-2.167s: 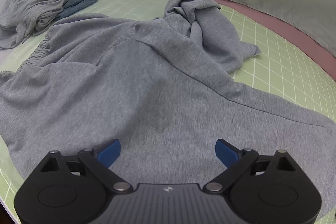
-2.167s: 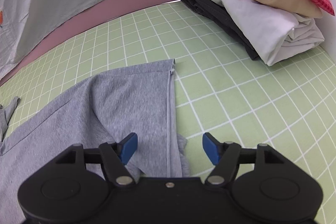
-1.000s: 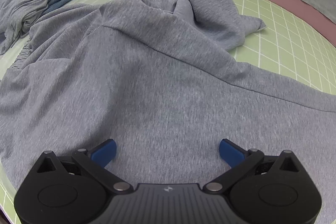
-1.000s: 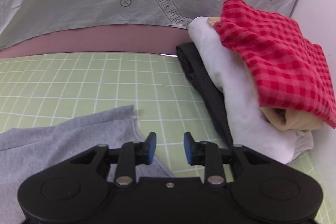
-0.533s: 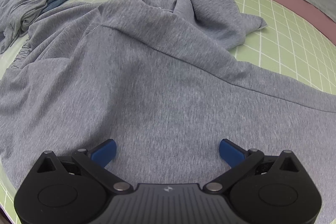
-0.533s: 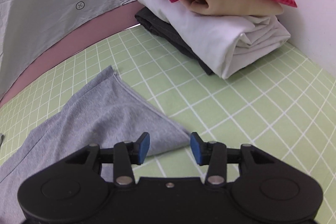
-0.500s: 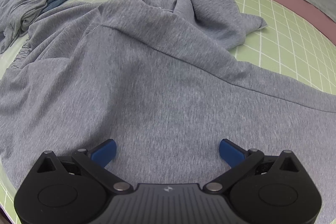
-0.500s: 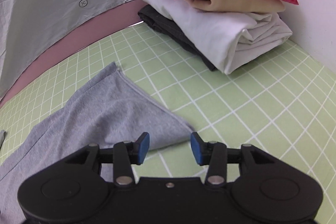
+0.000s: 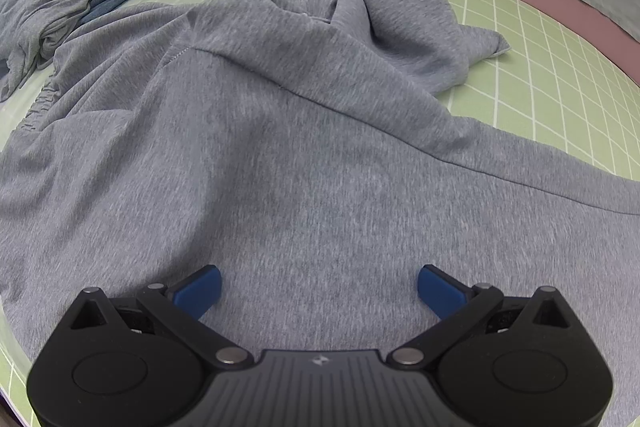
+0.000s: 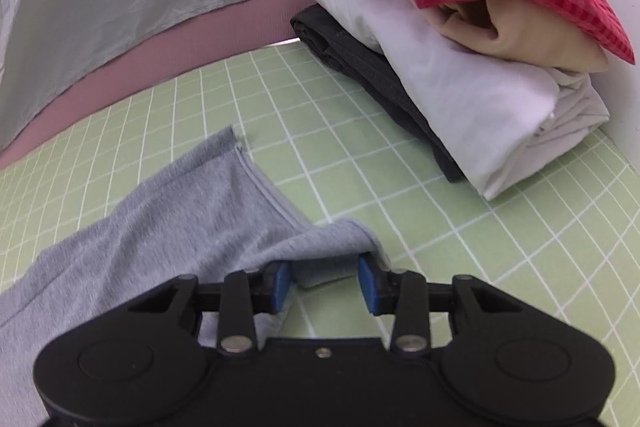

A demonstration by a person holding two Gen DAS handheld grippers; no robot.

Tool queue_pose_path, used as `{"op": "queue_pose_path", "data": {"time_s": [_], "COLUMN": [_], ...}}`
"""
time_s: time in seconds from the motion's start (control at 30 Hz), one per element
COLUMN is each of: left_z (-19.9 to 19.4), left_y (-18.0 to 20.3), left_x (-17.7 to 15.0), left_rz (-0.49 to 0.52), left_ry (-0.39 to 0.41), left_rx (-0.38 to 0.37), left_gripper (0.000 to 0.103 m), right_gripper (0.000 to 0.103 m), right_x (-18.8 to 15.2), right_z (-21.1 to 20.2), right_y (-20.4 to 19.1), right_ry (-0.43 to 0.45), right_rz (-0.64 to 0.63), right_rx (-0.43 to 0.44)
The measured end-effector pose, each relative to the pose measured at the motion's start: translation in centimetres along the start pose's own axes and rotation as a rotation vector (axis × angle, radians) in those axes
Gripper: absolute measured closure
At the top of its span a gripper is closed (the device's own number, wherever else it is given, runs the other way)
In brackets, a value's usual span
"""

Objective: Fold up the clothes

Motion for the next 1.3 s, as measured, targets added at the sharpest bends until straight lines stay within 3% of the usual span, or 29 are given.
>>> {"op": "queue_pose_path", "data": {"time_s": [0.07,0.17,0.23,0.37,0.43,0.5,0.53,0.77,1.03,1.3], "left_z": [0.0,0.0,0.0,0.0,0.0,0.0,0.0,0.0,0.1,-0.5], "left_y": [0.0,0.0,0.0,0.0,0.0,0.0,0.1,0.0,0.1,0.2], "left_x": [0.0,0.0,0.0,0.0,0.1,0.1,0.0,0.0,0.0,-1.5], "left_rz": [-0.001,-0.002,-0.002,-0.002,-0.001,-0.001,-0.001,-0.001,0.003,0.065], "left_ry": [0.0,0.0,0.0,-0.003,-0.004,-0.005,-0.004,-0.004,-0.016,-0.04], "left_rx": [0.0,0.001,0.001,0.0,0.0,0.0,0.0,0.0,-0.001,-0.024], "left_gripper": [0.0,0.0,0.0,0.0,0.0,0.0,0.0,0.0,0.0,0.0], "right_gripper": [0.064,0.064,0.058,0.056,0.068,0.101,0.101,0.101,0.102,0.102], "right_x": [0.7,0.3,0.0,-0.2,-0.2,-0.3,-0.3,-1.2,-7.6,-10.6], "right_z": [0.8,1.7,1.8,1.5,1.4,1.4,1.3,-3.4,-8.0,-10.6], "right_y": [-1.1,-2.0,-2.1,-1.5,-1.6,-1.9,-2.0,2.7,7.4,8.5], "right_ry": [0.005,-0.015,-0.019,-0.001,-0.003,-0.011,-0.012,0.042,-0.025,-0.041], "right_rz": [-0.012,-0.05,-0.059,0.043,0.033,0.013,0.005,0.119,0.218,0.17], "right_rx": [0.035,0.011,-0.011,0.044,0.072,0.104,0.113,-0.036,-0.128,-0.225]}}
Point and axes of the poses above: each gripper's, at about its wrist camera, not at the fingertips, and z roughly the way its jaws point, y to its right, x to its top, the point moved 8 cm from there along z, roughly the way its jaws point, and after that the axes turned 12 degrees about x, right-handed, at the moved point
